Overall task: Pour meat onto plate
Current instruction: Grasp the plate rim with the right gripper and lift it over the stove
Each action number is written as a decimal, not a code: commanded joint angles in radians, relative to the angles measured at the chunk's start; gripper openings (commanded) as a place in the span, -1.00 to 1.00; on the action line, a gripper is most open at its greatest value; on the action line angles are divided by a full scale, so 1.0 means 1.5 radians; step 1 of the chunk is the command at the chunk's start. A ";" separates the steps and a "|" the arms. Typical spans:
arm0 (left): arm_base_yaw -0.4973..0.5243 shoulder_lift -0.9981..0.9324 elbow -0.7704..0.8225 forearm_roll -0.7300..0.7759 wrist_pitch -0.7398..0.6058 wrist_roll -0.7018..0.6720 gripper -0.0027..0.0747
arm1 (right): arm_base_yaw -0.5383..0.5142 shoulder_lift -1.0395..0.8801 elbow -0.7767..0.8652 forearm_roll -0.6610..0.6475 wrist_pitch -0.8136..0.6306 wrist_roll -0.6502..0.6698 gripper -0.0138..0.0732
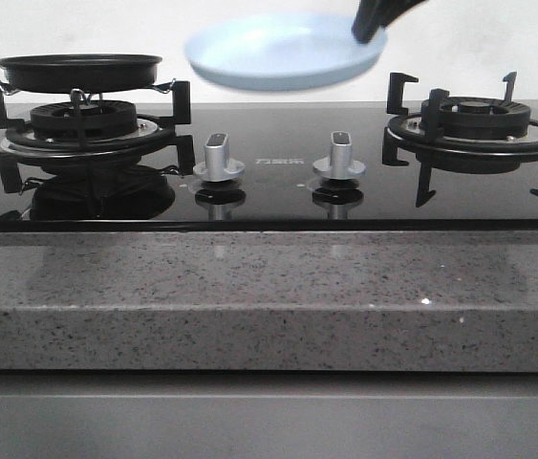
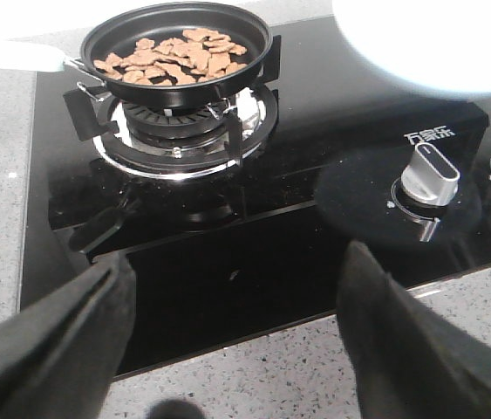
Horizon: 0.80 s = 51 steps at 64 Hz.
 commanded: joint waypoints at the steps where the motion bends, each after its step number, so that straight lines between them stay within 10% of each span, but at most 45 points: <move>1: -0.005 0.002 -0.018 0.007 -0.051 0.000 0.33 | -0.001 -0.088 0.036 0.051 -0.038 -0.023 -0.82; 29: -0.005 0.002 -0.018 0.008 -0.054 0.000 0.33 | 0.017 -0.303 0.416 0.135 -0.184 -0.124 -0.82; 51: -0.005 0.002 -0.018 0.008 -0.054 0.000 0.33 | 0.044 -0.304 0.511 0.129 -0.263 -0.124 -0.82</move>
